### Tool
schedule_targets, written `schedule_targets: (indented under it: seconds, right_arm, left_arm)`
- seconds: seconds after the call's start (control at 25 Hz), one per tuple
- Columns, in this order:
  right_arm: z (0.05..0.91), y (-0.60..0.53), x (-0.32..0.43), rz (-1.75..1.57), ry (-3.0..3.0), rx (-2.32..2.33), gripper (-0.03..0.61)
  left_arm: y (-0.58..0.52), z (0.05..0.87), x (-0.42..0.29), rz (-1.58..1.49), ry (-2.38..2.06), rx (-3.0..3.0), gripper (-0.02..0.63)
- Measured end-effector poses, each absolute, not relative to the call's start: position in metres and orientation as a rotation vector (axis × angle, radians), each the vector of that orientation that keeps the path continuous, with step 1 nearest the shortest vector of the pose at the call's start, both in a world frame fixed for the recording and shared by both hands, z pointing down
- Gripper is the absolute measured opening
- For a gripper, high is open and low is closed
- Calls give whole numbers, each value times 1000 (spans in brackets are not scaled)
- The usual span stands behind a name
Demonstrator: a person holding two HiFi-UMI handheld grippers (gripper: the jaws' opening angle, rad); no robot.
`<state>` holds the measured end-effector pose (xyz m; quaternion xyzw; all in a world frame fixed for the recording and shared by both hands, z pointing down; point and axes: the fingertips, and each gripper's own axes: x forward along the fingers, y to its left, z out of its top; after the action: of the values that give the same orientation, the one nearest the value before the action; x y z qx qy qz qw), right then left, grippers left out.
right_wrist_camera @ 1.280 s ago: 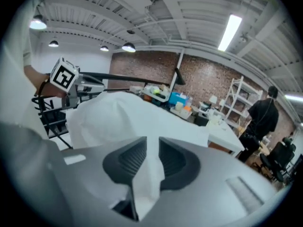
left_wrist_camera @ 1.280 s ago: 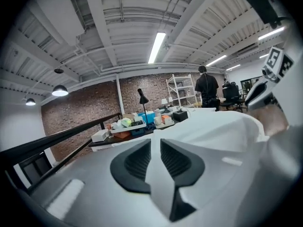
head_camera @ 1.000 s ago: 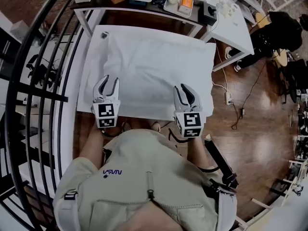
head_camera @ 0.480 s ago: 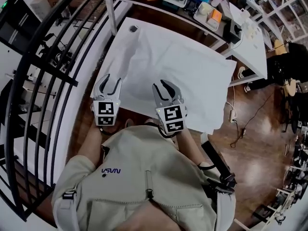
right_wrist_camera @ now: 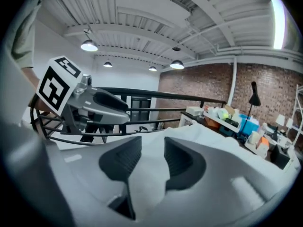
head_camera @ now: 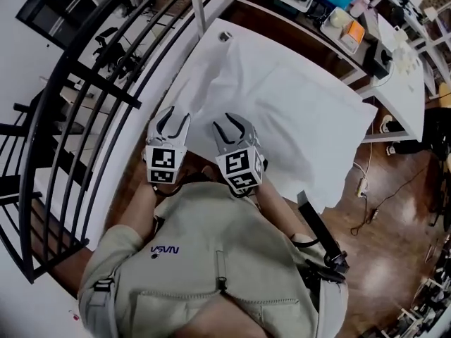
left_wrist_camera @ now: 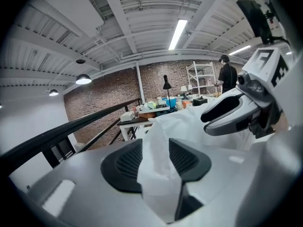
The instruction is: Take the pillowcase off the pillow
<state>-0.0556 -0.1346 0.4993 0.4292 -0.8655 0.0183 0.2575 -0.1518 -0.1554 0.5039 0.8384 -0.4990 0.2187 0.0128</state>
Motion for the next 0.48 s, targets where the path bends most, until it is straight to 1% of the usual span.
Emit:
schedule_targets:
  seconds: [0.16, 0.32, 0.36, 0.48]
  right_arm:
    - [512, -139, -72, 94, -2317, 1161, 150]
    - [522, -146, -82, 97, -2222, 1191, 151]
    - [528, -147, -82, 116, -2182, 1210, 168]
    - [552, -152, -83, 169, -2027, 1268, 172]
  left_arm:
    - [-157, 514, -166, 733, -1532, 2607, 184]
    - [-177, 539, -179, 768, -1463, 2610, 140]
    - [-181, 547, -179, 774, -1412, 2622, 140]
    - [-187, 580, -182, 792, -1230, 2584, 150]
